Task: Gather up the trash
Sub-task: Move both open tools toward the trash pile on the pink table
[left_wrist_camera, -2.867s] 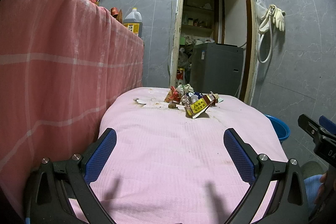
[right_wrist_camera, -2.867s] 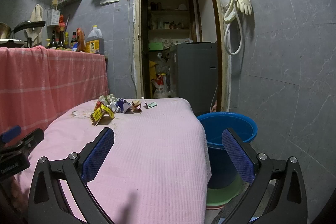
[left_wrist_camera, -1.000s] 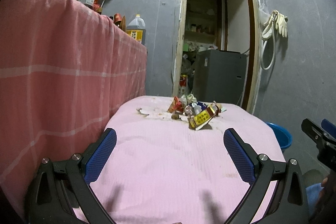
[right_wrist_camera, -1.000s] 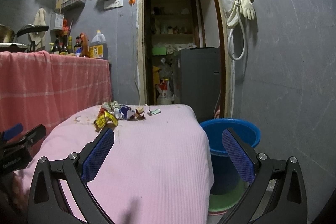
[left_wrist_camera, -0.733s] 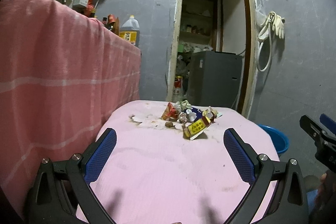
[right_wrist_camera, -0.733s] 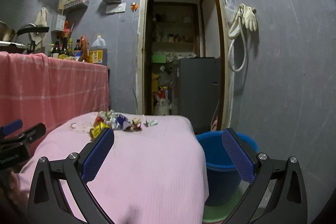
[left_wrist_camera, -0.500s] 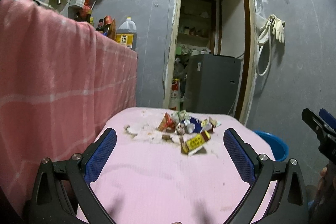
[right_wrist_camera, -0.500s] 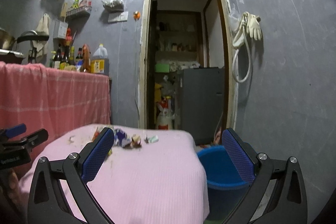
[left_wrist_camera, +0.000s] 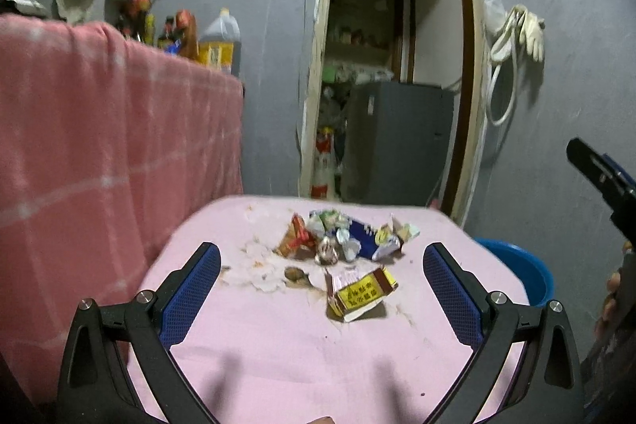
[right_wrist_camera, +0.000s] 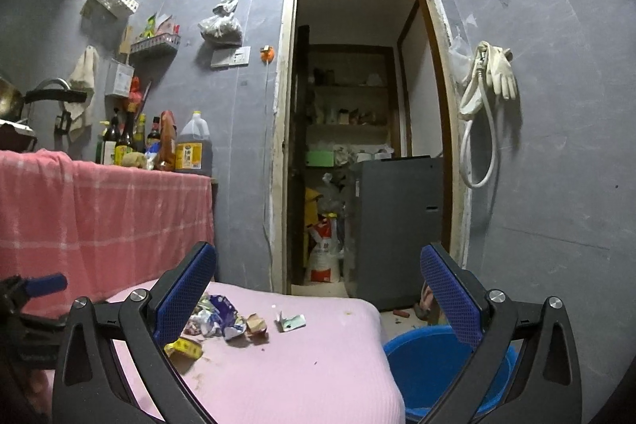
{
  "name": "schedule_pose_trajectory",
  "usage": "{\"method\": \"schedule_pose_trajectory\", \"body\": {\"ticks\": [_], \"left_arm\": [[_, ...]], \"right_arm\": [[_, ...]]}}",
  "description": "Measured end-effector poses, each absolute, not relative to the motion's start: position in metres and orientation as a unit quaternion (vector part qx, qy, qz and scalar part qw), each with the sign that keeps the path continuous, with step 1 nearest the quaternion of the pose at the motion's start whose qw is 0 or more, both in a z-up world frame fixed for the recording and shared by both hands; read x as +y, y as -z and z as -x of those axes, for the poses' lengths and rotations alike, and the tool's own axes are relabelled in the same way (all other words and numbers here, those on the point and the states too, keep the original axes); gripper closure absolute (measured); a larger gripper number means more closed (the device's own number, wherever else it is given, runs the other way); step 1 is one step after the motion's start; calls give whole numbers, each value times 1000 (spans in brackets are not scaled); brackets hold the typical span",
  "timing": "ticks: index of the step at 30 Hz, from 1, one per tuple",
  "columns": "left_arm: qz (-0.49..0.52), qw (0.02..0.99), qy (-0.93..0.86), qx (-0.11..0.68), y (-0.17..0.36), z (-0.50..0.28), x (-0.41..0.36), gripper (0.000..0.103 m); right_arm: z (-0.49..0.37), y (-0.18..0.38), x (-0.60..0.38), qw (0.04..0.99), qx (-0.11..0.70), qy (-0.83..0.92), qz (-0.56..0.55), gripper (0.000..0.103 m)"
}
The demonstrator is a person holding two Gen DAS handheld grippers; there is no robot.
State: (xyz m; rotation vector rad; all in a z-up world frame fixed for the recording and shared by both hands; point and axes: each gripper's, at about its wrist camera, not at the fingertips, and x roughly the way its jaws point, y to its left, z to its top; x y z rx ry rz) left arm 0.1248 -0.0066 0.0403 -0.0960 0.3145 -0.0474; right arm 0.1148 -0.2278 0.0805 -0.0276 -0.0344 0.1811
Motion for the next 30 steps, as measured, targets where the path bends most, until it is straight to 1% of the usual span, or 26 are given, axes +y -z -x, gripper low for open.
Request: {"method": "schedule_pose_trajectory", "body": {"ticks": [8, 11, 17, 19, 20, 21, 22, 24, 25, 27, 30], "left_arm": [[87, 962, 39, 257, -21, -170, 1, 3], [97, 954, 49, 280, -16, -179, 0, 4], [77, 948, 67, 303, -13, -190, -8, 5], [72, 946, 73, 309, -11, -193, -9, 10], [70, 944, 76, 313, -11, -196, -10, 13], [68, 943, 79, 317, -10, -199, -10, 19], [68, 941, 82, 320, -9, -201, -10, 22], [69, 938, 85, 328, -7, -205, -9, 37], [70, 937, 86, 331, -7, -207, -8, 39], [74, 935, 88, 336, -5, -211, -6, 49], [82, 932, 92, 341, -4, -213, -1, 58]], "right_arm": [[-149, -70, -235, 995, 12, -102, 18, 0], [-164, -63, -237, 993, 40, -110, 10, 0], [-186, -52, -242, 990, 85, -116, -7, 0], [-192, -50, -242, 988, 98, -122, -12, 0], [-195, -49, -242, 987, 104, -125, -13, 0], [-197, -49, -242, 986, 109, -129, -14, 0], [-203, -47, -241, 983, 121, -138, -14, 0], [-211, -45, -240, 979, 139, -149, -15, 0], [-216, -42, -238, 976, 150, -155, -16, 0], [-225, -37, -235, 971, 172, -165, -18, 0], [-236, -30, -228, 963, 201, -179, -17, 0]]}}
